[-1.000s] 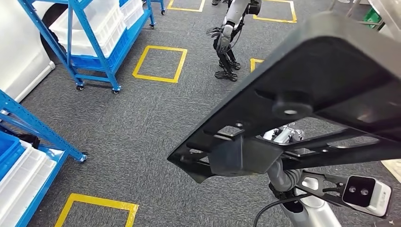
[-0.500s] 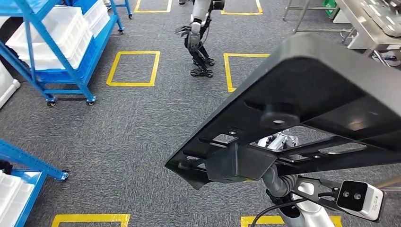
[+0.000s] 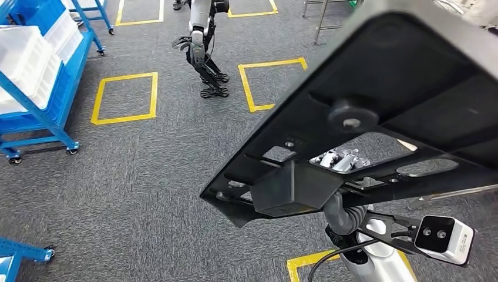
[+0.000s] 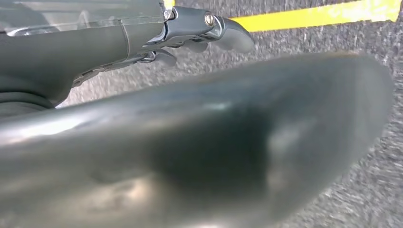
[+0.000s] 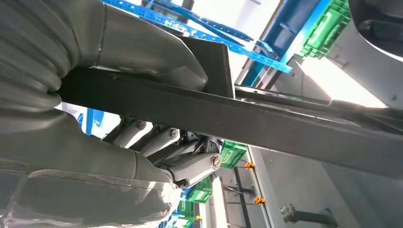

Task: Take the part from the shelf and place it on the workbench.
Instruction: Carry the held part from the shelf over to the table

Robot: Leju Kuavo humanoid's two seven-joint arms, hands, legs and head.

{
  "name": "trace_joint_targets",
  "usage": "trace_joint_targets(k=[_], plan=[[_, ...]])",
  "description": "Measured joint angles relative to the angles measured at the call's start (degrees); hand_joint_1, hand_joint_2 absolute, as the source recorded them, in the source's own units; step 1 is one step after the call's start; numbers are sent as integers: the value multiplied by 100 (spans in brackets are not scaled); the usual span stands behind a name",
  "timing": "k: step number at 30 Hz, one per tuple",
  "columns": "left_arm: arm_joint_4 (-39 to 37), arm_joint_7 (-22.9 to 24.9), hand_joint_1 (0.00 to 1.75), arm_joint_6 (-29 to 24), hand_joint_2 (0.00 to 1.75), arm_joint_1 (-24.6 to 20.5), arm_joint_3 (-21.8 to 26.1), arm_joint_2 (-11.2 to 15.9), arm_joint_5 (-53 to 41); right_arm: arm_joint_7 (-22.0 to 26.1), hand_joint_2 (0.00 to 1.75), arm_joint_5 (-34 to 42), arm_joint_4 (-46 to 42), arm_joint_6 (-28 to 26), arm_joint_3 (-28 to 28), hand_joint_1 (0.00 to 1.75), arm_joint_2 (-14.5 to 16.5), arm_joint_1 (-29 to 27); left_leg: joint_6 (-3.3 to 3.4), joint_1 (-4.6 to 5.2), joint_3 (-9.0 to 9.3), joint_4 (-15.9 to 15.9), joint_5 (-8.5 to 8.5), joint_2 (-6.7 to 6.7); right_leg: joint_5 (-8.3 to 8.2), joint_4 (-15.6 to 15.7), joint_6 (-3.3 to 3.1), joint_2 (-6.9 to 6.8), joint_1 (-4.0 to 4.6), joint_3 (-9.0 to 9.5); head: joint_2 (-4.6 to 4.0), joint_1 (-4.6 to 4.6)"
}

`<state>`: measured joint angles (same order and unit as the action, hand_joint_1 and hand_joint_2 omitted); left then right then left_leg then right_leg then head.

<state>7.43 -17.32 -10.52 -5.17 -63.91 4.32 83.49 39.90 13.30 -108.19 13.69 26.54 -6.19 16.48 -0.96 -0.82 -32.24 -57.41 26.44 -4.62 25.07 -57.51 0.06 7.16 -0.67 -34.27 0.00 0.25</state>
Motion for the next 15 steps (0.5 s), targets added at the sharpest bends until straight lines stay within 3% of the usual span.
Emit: trace_joint_targets(k=[1, 3, 5, 7, 8, 9, 10, 12, 14, 15], plan=[[0, 1, 0, 6, 0, -5, -8, 0, 0, 1, 175, -21, -11, 2, 5, 175, 0, 1, 37, 2, 6, 18, -13, 59, -7, 4, 34, 33, -8, -9, 0, 2], [0, 1, 0, 22, 0, -21, -21, 1, 0, 1, 175, -59, -36, 2, 19, 175, 0, 18, 110, -4, 27, 70, -47, 194, 111, -165, 80, -153, 3, -92, 0, 13], [0, 1, 0, 34, 0, -20, -38, 2, 0, 1, 175, -83, -48, -2, 39, 175, 1, 53, 157, 11, 30, 94, -62, 338, 434, -734, 101, -484, 12, -360, 0, 25], [0, 4, 0, 46, 0, -7, -53, 4, 0, 1, 175, -136, -45, -32, 64, 175, 2, 75, 180, 40, 13, 87, -55, 493, 712, -1432, 113, -623, 3, -692, 0, 27], [0, 8, 0, 51, 0, -4, -58, 5, 0, 0, 175, -171, -39, -51, 75, 175, 2, 78, 186, 52, 6, 83, -51, 572, 740, -1606, 111, -654, -1, -768, 0, 27], [0, 13, 0, 56, 0, -7, -62, 5, 0, -1, 175, -207, -32, -67, 88, 175, 4, 82, 189, 60, 3, 79, -48, 644, 639, -1491, 100, -681, -1, -695, 0, 28], [0, 17, 0, 59, 0, -13, -67, 4, 0, -1, 175, -229, -25, -75, 99, 175, 8, 92, 188, 67, 6, 76, -45, 707, 473, -1167, 79, -736, 6, -510, 0, 28], [0, 22, 0, 59, 0, -26, -78, 1, 0, -1, 175, -245, -15, -74, 126, 175, 25, 145, 168, 91, 19, 67, -29, 818, 200, -356, 11, -994, 58, -53, 0, 25], [0, 32, 0, 50, 0, -28, -87, -4, 0, 0, 175, -218, 10, -70, 161, 175, 52, 232, 118, 110, 31, 60, -11, 921, 139, 6, -45, -1120, 118, 129, 0, 17], [0, 36, 0, 40, 0, -31, -89, -8, 0, 0, 175, -188, 42, -70, 182, 175, 63, 283, 92, 115, 38, 63, -4, 975, 137, 22, -61, -1067, 133, 120, 0, 12]])
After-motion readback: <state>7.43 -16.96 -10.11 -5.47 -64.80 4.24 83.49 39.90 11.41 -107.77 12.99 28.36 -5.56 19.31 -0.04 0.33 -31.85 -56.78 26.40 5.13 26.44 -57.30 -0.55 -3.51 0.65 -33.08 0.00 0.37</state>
